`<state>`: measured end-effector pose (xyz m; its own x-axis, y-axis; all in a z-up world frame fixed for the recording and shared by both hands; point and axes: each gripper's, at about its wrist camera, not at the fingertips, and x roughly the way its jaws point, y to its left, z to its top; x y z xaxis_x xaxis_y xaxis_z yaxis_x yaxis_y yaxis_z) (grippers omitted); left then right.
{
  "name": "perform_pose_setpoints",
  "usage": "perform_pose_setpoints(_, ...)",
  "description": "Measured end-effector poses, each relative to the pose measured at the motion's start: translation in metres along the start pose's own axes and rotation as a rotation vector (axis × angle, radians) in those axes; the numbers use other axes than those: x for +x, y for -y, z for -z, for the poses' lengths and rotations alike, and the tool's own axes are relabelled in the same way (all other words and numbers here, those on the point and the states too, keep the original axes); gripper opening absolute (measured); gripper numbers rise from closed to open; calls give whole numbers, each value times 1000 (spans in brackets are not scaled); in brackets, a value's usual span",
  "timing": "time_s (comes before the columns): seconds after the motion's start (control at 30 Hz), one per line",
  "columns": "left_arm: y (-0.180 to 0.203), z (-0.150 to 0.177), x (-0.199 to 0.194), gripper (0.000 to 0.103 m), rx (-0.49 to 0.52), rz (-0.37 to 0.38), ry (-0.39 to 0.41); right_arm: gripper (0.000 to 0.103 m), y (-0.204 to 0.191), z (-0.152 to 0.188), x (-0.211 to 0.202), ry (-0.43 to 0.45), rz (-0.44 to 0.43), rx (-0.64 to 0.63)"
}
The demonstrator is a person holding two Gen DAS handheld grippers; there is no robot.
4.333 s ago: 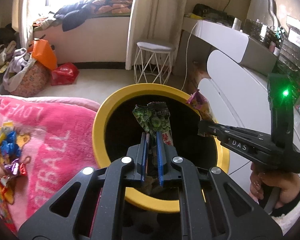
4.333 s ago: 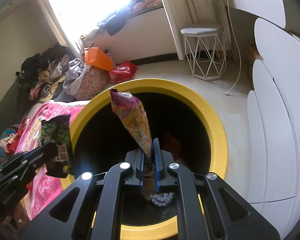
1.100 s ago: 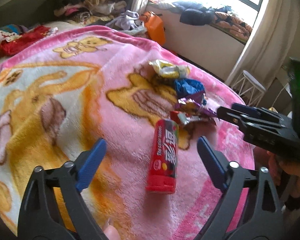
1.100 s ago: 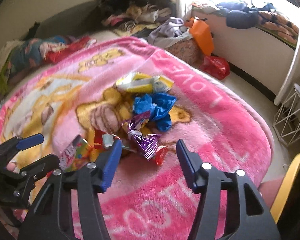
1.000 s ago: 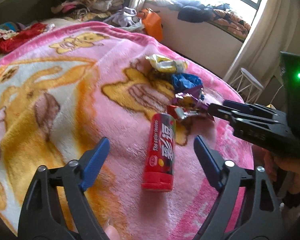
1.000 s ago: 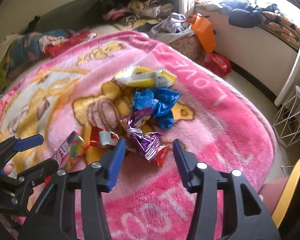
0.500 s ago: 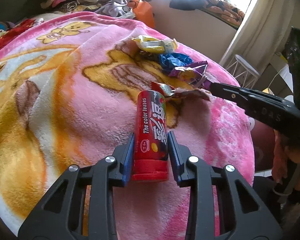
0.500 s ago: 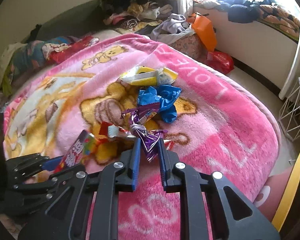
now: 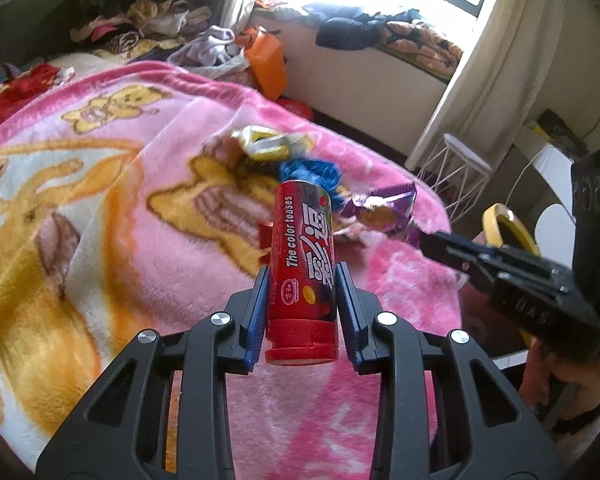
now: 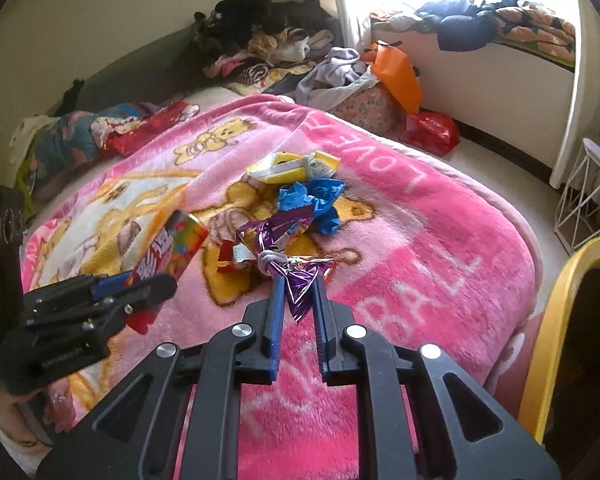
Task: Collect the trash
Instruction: 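Grasp the red candy tube with the left tool while the right tool grasps a purple wrapped candy, then carry the red tube and purple candy over the bin opening with both tools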
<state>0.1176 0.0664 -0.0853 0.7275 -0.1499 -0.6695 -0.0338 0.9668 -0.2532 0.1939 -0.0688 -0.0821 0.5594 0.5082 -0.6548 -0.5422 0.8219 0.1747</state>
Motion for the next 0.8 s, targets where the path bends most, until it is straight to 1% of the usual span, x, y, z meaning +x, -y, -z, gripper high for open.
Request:
perform_pose_setpoints(0.37,31,-14,-17,26,38,54,55,13,23,-1,-35,71,19,64)
perform_pose_setpoints(0.8,54,-21,-28,26,73,91,88,13,58,3,-73,146,68,145)
